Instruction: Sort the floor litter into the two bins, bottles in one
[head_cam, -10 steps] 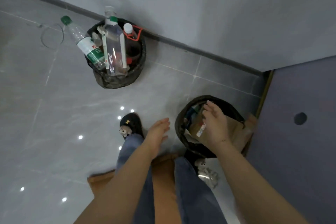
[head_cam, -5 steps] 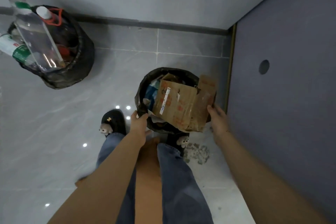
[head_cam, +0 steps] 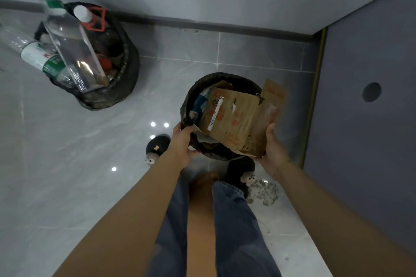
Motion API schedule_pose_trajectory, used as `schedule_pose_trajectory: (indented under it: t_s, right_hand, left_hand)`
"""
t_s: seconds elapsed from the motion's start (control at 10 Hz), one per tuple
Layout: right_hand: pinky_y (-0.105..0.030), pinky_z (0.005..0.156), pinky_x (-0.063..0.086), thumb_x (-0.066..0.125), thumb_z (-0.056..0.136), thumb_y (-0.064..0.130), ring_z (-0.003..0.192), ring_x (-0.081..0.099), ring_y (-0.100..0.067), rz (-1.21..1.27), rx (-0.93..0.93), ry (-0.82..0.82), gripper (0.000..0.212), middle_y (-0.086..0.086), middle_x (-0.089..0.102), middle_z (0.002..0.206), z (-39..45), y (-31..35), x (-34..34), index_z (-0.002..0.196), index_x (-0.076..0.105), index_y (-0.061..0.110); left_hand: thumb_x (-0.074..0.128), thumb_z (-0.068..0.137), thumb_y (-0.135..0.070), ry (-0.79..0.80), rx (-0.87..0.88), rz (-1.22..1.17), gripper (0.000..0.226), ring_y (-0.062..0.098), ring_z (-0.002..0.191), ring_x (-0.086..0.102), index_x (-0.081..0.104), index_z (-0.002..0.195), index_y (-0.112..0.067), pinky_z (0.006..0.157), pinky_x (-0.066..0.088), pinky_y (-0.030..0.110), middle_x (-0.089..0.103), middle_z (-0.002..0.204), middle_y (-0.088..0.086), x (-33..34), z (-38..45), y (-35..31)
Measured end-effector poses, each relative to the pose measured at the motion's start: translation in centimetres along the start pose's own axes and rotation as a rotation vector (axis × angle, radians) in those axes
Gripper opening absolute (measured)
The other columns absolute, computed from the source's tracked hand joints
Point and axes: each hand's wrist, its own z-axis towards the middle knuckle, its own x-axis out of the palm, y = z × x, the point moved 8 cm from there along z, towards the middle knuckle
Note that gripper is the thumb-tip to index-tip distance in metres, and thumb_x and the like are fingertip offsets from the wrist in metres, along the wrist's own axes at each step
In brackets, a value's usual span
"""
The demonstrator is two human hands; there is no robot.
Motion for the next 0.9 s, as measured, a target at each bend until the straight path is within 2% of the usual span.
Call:
schedule_pose_trajectory:
  t_s: [0.1,0.2,0.3,0.4,0.5,0.7,0.8,0.9]
  right_hand:
    - [-0.049,0.104,0.043,0.037,0.09,0.064,0.119,0.055,-0.024,0.03,-0.006,-0.018,0.064,-0.002,0.056,0.133,0.8,0.4,3.3,0.138,0.044,0.022]
    - [-0.048,0.1,0.047,0.038,0.092,0.06,0.111,0.059,-0.023,0.075,-0.045,-0.045,0.06,-0.003,0.061,0.124,1.3,1.3,7.2,0.135,0.047,0.019]
    - [-0.044,0.095,0.051,0.039,0.092,0.06,0.114,0.058,-0.026,0.112,-0.047,-0.032,0.062,-0.007,0.057,0.131,1.6,2.0,11.5,0.138,0.046,0.019]
    - [-0.037,0.08,0.055,0.038,0.092,0.06,0.115,0.058,-0.026,0.121,-0.06,-0.029,0.064,-0.007,0.056,0.133,2.0,2.9,14.7,0.139,0.045,0.018]
    - [-0.034,0.075,0.056,0.037,0.092,0.06,0.117,0.058,-0.026,0.128,-0.092,-0.034,0.064,-0.006,0.054,0.137,2.6,4.2,17.3,0.141,0.044,0.019]
    - [-0.043,0.099,0.048,0.041,0.094,0.052,0.123,0.053,-0.028,0.227,-0.08,-0.025,0.059,-0.009,0.05,0.14,2.7,6.9,20.2,0.14,0.042,0.013]
    - [-0.046,0.101,0.047,0.046,0.092,0.052,0.123,0.053,-0.029,0.275,-0.051,0.058,0.062,-0.008,0.049,0.141,2.4,7.7,21.2,0.141,0.041,0.013]
    - [-0.039,0.102,0.046,0.044,0.096,0.05,0.127,0.048,-0.028,0.268,-0.028,0.061,0.057,-0.004,0.044,0.144,1.3,7.6,20.8,0.143,0.041,0.018]
  left_hand:
    - [0.048,0.099,-0.017,0.007,0.024,0.007,0.061,0.032,0.123,0.048,0.019,0.15,-0.034,0.089,0.049,0.054,0.04,0.147,0.01,-2.1,0.7,-4.0]
    - [0.047,0.1,-0.021,0.009,0.086,0.005,0.062,0.03,0.131,0.043,0.014,0.15,-0.037,0.093,0.048,0.051,0.038,0.149,0.007,-4.4,1.4,-8.3]
    - [0.047,0.099,-0.019,0.013,0.132,-0.043,0.059,0.024,0.128,0.045,0.02,0.15,-0.034,0.095,0.047,0.045,0.041,0.146,0.002,-6.6,2.5,-12.1]
    - [0.045,0.099,-0.012,0.033,0.197,-0.056,0.048,0.021,0.123,0.051,0.038,0.144,-0.026,0.105,0.042,0.043,0.053,0.137,0.003,-7.6,3.6,-15.0]
    - [0.042,0.099,-0.009,0.083,0.237,-0.112,0.04,0.019,0.118,0.054,0.046,0.139,-0.017,0.106,0.04,0.037,0.058,0.13,0.005,-8.3,4.1,-17.0]
    - [0.04,0.101,-0.01,0.216,0.265,-0.154,0.041,0.016,0.128,0.048,0.044,0.14,-0.023,0.112,0.033,0.034,0.054,0.137,0.002,-8.1,4.0,-19.0]
    - [0.043,0.101,-0.014,0.219,0.243,-0.128,0.051,0.019,0.142,0.028,0.031,0.148,-0.029,0.118,0.02,0.041,0.039,0.151,0.0,-8.1,3.7,-18.8]
    - [0.046,0.1,-0.016,0.095,0.199,-0.031,0.055,0.02,0.144,0.024,0.027,0.15,-0.025,0.116,0.025,0.041,0.03,0.155,0.0,-9.2,1.8,-16.9]
